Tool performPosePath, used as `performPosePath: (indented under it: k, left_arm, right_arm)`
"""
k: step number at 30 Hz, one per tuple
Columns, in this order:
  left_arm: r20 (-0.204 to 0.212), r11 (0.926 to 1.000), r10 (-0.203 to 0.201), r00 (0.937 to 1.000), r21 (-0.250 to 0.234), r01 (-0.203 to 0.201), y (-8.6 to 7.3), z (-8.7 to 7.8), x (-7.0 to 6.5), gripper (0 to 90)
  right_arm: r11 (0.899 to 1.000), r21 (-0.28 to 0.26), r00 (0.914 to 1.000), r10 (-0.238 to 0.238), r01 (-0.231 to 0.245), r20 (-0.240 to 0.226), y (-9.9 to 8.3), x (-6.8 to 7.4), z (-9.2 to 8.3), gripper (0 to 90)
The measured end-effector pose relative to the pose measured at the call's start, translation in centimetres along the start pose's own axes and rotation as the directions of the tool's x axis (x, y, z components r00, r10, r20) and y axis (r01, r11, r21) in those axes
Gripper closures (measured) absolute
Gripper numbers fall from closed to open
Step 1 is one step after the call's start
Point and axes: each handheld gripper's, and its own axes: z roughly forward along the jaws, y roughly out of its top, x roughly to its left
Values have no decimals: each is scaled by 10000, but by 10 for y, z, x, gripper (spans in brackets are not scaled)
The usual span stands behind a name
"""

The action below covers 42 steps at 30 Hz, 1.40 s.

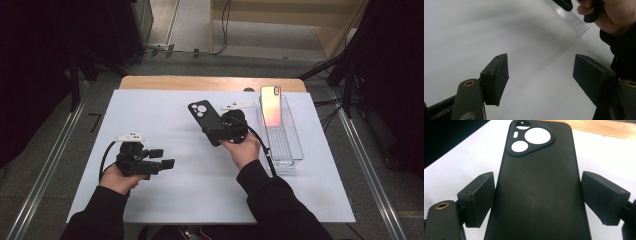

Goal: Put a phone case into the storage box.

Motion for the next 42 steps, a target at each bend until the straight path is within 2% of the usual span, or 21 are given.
performPosePath:
  k: [6,14,18,25,30,37,40,42]
  left_arm:
    - [124,9998,-208,9997,5,208,4,4,-1,293]
    - [238,9987,-502,9985,-22,502,8,7,-4,293]
    - [197,9982,-602,9980,-49,604,11,10,-6,293]
    - [183,9984,-524,9985,-206,528,18,14,-9,262]
    - [-73,9949,-904,9959,-453,900,25,16,-9,262]
    - [-187,9889,-1428,9896,-431,1419,36,20,-6,264]
    - [-232,9858,-1649,9860,-356,1641,41,22,-6,268]
    - [-274,9815,-1892,9816,-353,1882,44,22,-6,270]
  right_arm:
    - [10000,-4,9995,-41,41,-316,-7,4,-19,129]
    - [9999,-89,9989,-108,104,-467,-27,6,-39,129]
    - [9998,-158,9982,124,-133,-580,-39,5,-40,129]
    - [9998,-57,9978,198,-202,-632,-53,9,-39,129]
    - [9994,-151,9978,293,-303,-597,-60,16,-39,129]
    - [9981,-356,9975,492,-510,-498,-71,23,-36,128]
    - [9969,-433,9970,644,-663,-430,-75,23,-33,128]
    - [9960,-502,9967,725,-743,-367,-77,24,-33,129]
